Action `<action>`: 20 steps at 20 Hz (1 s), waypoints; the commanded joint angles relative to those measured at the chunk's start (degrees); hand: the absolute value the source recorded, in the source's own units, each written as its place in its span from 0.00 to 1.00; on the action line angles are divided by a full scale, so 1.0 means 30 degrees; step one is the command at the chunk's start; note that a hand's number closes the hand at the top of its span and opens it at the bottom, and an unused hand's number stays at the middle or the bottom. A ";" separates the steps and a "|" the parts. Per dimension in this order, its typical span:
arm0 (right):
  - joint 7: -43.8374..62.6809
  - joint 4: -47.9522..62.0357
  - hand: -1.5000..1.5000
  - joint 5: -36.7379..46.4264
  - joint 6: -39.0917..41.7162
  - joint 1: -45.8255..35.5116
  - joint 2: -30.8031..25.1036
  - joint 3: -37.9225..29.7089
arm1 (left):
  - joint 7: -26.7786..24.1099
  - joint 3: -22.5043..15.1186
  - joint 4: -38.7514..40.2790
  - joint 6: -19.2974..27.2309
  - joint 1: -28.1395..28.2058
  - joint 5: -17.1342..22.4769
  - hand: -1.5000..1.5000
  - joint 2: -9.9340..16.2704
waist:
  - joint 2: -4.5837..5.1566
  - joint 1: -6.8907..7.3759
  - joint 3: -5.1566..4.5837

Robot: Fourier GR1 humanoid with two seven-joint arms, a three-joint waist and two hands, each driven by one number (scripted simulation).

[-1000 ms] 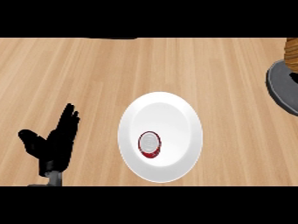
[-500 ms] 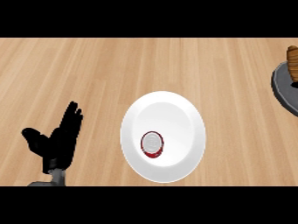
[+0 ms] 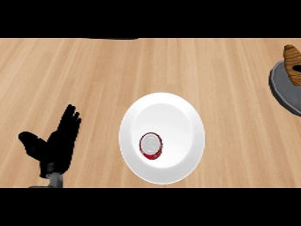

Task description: Pick the croissant from the plate and place it in the pan

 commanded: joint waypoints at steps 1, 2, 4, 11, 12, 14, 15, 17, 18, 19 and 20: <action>-0.1629 0.0619 0.00 -0.2777 0.2915 0.0127 -0.0644 -0.2385 | 0.0396 -0.0212 0.0755 0.0046 0.0344 0.0053 0.50 -0.0328 | -0.0022 -0.0421 -0.0132; -0.2359 0.0792 0.00 -0.3123 0.3830 0.0648 -0.0860 -0.2643 | 0.0678 -0.0487 0.0137 0.0948 0.0684 -0.0406 0.50 -0.0701 | -0.0096 -0.0430 -0.0124; -0.3111 0.1076 0.00 -0.4039 0.5874 0.1169 -0.1515 -0.3370 | 0.0486 0.0480 0.0518 0.0029 0.0580 0.0260 0.50 0.0224 | -0.0146 -0.0617 -0.0161; -0.5685 0.1564 0.00 -0.5158 1.1795 0.3745 -0.2760 -0.3690 | 0.0112 0.0232 0.0366 0.0117 0.1294 -0.0002 0.50 -0.0127 | -0.0365 -0.0886 -0.0226; -0.5754 0.1556 0.00 -0.5251 1.1998 0.3787 -0.2516 -0.3581 | 0.0577 0.0832 0.0123 -0.0427 0.0932 0.0612 0.50 0.0432 | -0.0382 -0.0859 -0.0238; -0.5625 0.1053 0.00 -0.5347 1.2525 0.4098 -0.2661 -0.3212 | 0.1269 0.0192 -0.0889 0.0310 0.1743 -0.0059 0.50 0.0194 | -0.0484 -0.0963 -0.0261; -0.5905 0.1127 0.00 -0.5493 1.2939 0.4590 -0.2679 -0.3197 | 0.1275 0.0587 -0.0599 0.0165 0.1408 0.0201 0.50 0.0300 | -0.0460 -0.0969 -0.0260; -0.5502 0.0296 0.00 -0.5561 1.2734 0.4653 -0.2984 -0.2738 | -0.0082 0.1066 0.1593 -0.0395 0.0391 0.0204 0.50 0.0143 | -0.0467 -0.1091 -0.0283; -0.5675 0.0191 0.00 -0.5827 1.2052 0.4999 -0.1993 -0.2760 | -0.0228 0.0353 0.1775 0.0554 0.0380 -0.0491 0.50 -0.0815 | -0.0487 -0.1141 -0.0287; -0.5521 0.0281 0.00 -0.6116 1.2687 0.5284 -0.2820 -0.2764 | 0.0950 0.0631 0.0153 0.0399 0.0442 -0.0246 0.50 -0.0095 | -0.0468 -0.1022 -0.0271; -0.4565 -0.0231 0.00 -0.6221 1.2122 0.4681 -0.2473 -0.2643 | -0.0394 0.0349 0.1525 0.0277 0.0718 -0.0356 0.50 -0.0885 | -0.0504 -0.1124 -0.0293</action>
